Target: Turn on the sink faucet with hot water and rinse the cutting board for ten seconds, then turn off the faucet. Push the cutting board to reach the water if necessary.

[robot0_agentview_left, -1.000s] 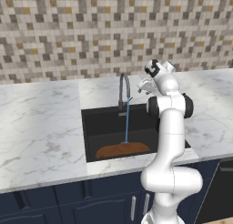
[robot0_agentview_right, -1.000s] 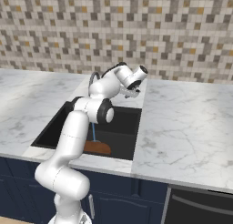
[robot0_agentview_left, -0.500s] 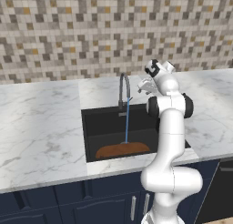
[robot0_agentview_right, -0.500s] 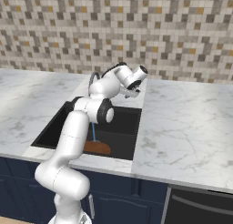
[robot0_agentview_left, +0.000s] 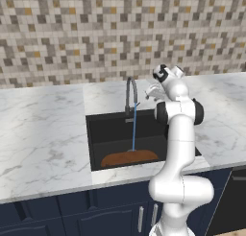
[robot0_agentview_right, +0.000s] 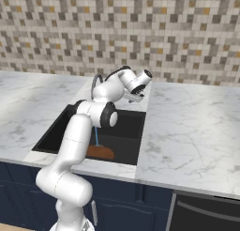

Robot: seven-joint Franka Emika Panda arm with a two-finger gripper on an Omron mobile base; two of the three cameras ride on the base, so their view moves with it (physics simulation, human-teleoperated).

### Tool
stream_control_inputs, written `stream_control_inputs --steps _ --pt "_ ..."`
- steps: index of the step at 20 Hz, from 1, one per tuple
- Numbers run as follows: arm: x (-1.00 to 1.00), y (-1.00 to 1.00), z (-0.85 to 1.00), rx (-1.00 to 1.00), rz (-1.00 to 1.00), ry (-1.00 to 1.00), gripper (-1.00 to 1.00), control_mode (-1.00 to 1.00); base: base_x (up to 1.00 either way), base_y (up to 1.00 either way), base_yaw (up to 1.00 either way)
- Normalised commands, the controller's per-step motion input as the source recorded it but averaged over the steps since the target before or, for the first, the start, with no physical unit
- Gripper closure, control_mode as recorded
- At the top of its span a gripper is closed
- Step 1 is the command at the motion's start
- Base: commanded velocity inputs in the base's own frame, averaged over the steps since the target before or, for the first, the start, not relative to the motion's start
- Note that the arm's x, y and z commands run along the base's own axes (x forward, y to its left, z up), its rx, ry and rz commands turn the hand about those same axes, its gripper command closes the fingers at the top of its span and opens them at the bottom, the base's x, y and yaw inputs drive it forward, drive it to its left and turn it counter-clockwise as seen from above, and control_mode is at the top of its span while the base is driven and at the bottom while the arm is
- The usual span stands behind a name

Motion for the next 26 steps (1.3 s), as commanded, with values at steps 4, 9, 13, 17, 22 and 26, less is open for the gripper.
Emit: stream_control_inputs --steps 4,9,13,17,22,26 --pt "0.00 0.00 -0.37 0.00 0.00 0.00 -1.00 -1.00 0.00 0.00 0.00" --pt "0.03 0.09 -0.36 0.00 0.00 0.00 -1.00 -1.00 0.00 0.00 0.00" --pt "0.00 0.13 -0.23 0.00 0.00 0.00 -1.00 -1.00 0.00 0.00 0.00" --pt "0.00 0.12 -0.07 0.00 0.00 0.00 -1.00 -1.00 0.00 0.00 0.00" --pt "0.00 0.16 -0.06 0.00 0.00 0.00 -1.00 -1.00 0.00 0.00 0.00" --pt "0.05 0.14 -0.05 0.00 0.00 0.00 -1.00 -1.00 0.00 0.00 0.00"
